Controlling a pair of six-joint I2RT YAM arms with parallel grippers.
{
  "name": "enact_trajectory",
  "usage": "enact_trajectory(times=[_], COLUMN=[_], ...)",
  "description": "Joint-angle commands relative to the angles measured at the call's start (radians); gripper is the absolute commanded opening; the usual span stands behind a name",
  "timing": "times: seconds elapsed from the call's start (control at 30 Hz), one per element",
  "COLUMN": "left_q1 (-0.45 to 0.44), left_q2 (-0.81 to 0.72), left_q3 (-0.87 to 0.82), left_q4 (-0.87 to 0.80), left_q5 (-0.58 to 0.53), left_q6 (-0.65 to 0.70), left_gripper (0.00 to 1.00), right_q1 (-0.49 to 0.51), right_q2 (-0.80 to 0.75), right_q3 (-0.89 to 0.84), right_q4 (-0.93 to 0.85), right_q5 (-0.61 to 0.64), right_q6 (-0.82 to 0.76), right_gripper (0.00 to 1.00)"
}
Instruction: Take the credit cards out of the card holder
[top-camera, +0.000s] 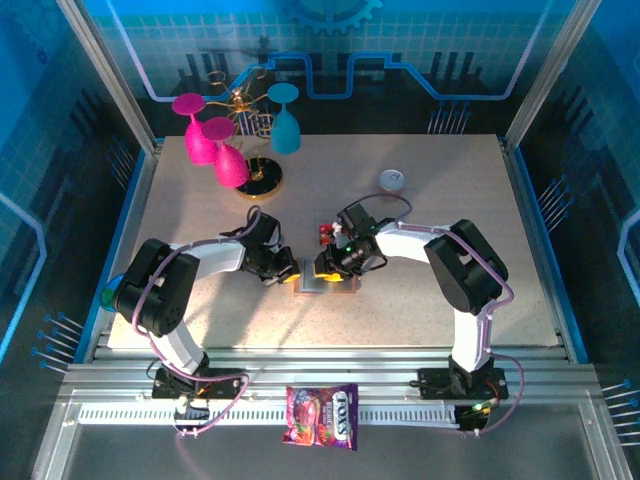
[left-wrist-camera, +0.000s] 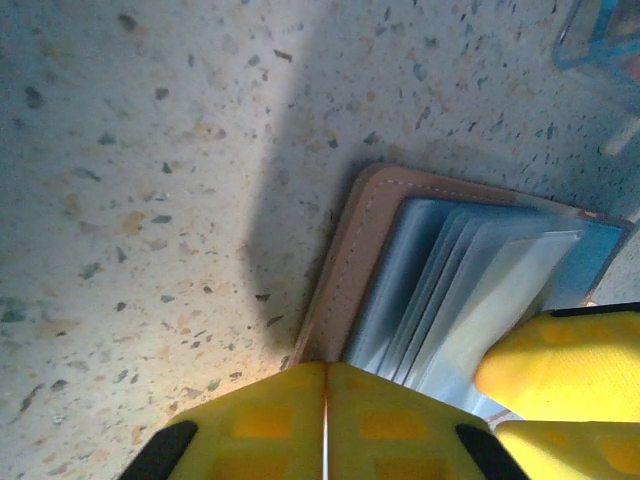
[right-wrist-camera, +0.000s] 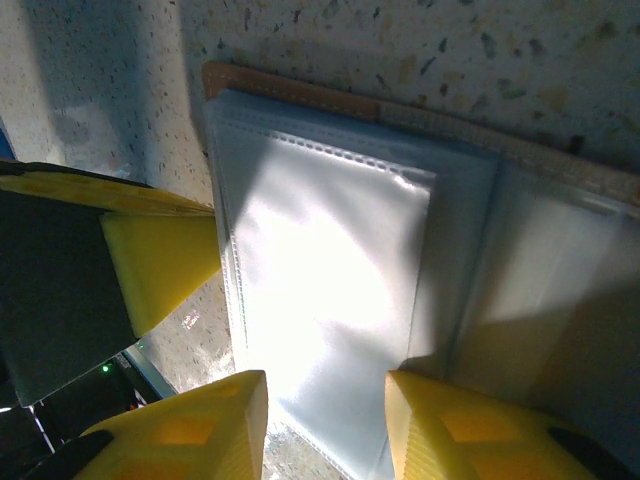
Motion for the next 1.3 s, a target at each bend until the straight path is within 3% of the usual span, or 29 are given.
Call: enact_trajectory(times=[0.0, 0.47, 0.97, 1.27], left_q1=[-0.008, -0.049, -0.057, -0.061], left_q2=[-0.046, -0.021, 0.007, 0.013], left_q3=[0.034, 0.055, 0.055, 0.059], left_q4=[-0.042, 0.027, 0.016, 0.018], left_q5=[-0.009, 0.033, 0.015, 0.016], left_q6=[0.007, -0.069, -0.064, -0.066], left_gripper=[0.12, 0.16, 0.31, 0.32], right_q1=[0.003, -0.007, -0.027, -0.032], right_q2=[-0.02, -0.038, -0.047, -0.044], right_q3=[-0.01, -0.063, -0.117, -0.14], right_q4=[-0.011, 0.059, 0.139, 0.182], right_q5=[0.012, -0.012, -0.052, -0.074], right_q6=[0.001, 0.034, 0.07, 0.087], right_gripper=[0.38, 0.36, 0.36, 0.36])
